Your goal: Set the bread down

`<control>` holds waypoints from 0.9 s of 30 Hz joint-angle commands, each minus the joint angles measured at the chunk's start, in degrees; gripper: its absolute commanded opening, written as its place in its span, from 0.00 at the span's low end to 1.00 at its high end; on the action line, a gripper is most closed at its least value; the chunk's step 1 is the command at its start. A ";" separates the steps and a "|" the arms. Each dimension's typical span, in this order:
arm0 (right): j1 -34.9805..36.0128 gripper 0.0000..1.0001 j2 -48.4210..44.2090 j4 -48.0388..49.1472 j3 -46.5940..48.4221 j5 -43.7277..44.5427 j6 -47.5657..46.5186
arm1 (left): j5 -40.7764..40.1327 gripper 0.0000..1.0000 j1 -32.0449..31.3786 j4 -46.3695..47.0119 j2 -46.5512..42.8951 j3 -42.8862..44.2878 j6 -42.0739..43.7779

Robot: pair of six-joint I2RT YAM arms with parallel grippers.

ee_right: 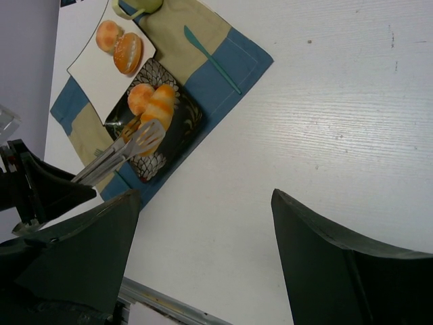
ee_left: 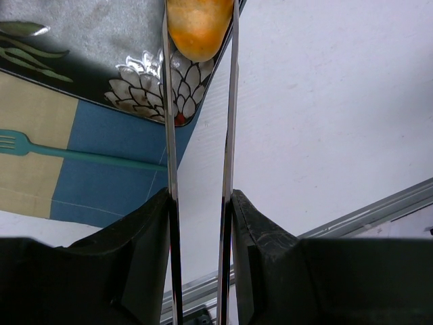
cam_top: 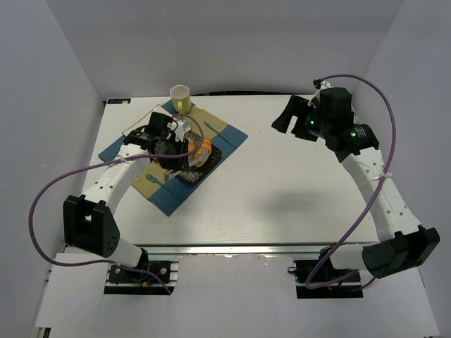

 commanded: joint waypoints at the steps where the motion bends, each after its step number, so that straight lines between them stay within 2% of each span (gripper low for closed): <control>1: -0.26 0.84 -1.52 1.01 -0.38 0.57 0.16 | -1.37 0.36 -0.50 0.53 -0.99 -1.22 1.57; 5: -0.26 0.84 -1.79 1.36 -1.08 0.49 0.34 | -2.78 0.37 -0.68 -0.69 0.24 -1.40 2.19; 10: -0.26 0.84 -1.79 1.45 -1.17 0.40 0.25 | -4.27 0.43 -1.12 -1.22 0.94 -0.87 2.37; 15: -0.26 0.85 -1.88 1.53 -1.43 0.31 0.34 | -5.06 0.52 -1.29 -1.93 0.85 0.36 2.63; 19: -0.26 0.85 -1.70 1.71 -1.34 0.05 0.34 | -5.15 0.68 -1.47 -2.45 0.77 0.80 2.63; 27: -0.26 0.84 -1.70 1.97 -1.61 -0.48 0.34 | -5.15 0.69 -1.56 -4.47 -0.46 2.64 1.49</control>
